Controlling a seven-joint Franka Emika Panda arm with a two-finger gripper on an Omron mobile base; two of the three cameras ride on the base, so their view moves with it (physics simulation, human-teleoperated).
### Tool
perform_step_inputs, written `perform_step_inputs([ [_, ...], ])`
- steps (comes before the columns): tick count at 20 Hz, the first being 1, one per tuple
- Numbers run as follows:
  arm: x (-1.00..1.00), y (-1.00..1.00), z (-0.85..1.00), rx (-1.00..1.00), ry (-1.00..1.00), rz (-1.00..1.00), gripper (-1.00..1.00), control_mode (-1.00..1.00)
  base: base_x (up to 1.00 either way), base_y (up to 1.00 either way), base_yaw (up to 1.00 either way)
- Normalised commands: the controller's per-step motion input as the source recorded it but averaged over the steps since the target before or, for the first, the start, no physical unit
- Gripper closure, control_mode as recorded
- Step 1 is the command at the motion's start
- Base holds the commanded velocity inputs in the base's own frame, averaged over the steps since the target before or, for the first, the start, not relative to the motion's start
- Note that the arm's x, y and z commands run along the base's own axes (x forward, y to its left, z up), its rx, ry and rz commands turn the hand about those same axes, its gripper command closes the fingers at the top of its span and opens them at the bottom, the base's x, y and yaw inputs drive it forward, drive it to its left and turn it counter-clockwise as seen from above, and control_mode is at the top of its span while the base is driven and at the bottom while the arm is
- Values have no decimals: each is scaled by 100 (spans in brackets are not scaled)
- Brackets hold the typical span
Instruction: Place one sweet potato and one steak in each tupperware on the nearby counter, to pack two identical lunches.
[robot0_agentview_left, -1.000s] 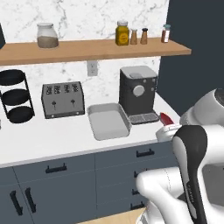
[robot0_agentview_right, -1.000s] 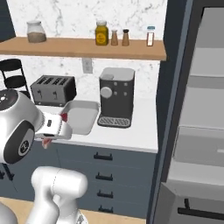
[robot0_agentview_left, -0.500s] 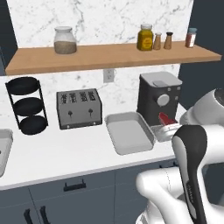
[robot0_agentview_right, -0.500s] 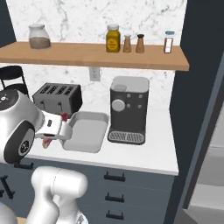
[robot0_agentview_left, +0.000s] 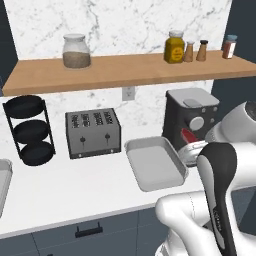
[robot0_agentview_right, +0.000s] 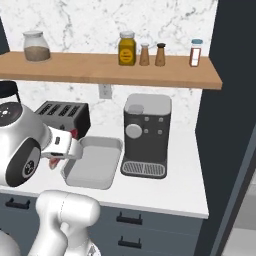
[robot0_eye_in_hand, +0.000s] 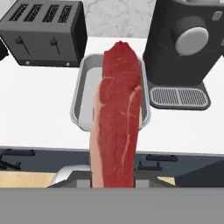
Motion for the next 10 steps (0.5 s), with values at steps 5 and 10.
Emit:
perform_step_inputs([
  [5,8,8,-4,0,0,0,100,-100,32,33,0],
  [10,60,35,-20,0,0,0,100,-100,0,0,0],
])
